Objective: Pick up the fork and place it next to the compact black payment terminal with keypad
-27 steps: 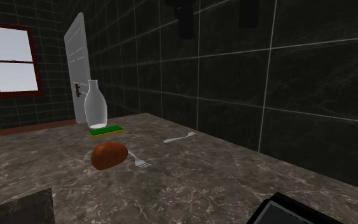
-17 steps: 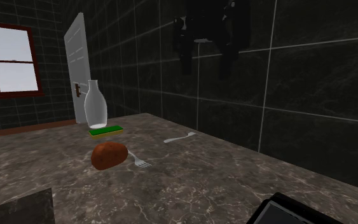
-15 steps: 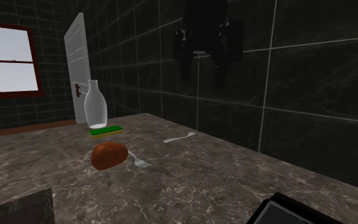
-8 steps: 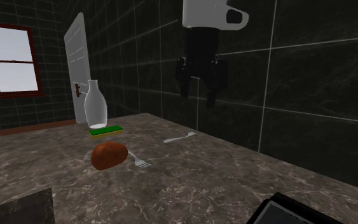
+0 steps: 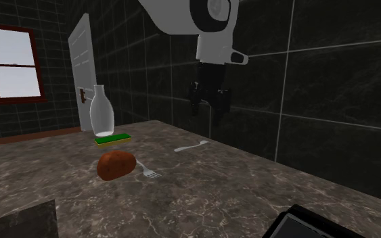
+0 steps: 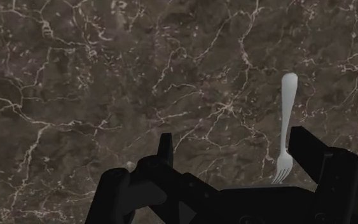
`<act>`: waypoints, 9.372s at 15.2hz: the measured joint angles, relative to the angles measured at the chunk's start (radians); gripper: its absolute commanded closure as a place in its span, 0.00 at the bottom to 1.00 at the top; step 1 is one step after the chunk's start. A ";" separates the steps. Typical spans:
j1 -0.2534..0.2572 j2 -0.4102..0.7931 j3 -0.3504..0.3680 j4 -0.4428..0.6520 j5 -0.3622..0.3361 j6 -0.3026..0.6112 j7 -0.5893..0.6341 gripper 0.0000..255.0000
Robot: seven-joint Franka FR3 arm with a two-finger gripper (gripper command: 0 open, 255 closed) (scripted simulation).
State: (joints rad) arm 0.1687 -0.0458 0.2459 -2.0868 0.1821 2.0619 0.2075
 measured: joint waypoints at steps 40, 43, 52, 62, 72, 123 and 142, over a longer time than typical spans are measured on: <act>0.142 0.546 0.052 0.384 -0.076 0.121 0.188 1.00; 0.139 0.526 0.054 0.393 -0.073 0.093 0.191 1.00; 0.134 0.475 0.060 0.440 -0.066 -0.004 0.204 1.00; 0.131 0.436 0.064 0.519 -0.062 -0.120 0.220 1.00; 0.048 0.356 0.037 0.488 -0.034 -0.186 0.119 1.00; -0.481 0.655 -0.249 0.846 -0.036 -0.392 -0.667 1.00; -0.479 0.702 -0.249 0.725 -0.031 -0.225 -0.689 1.00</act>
State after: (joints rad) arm -0.3099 0.6565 -0.0027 -1.3616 0.1508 1.8373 -0.4817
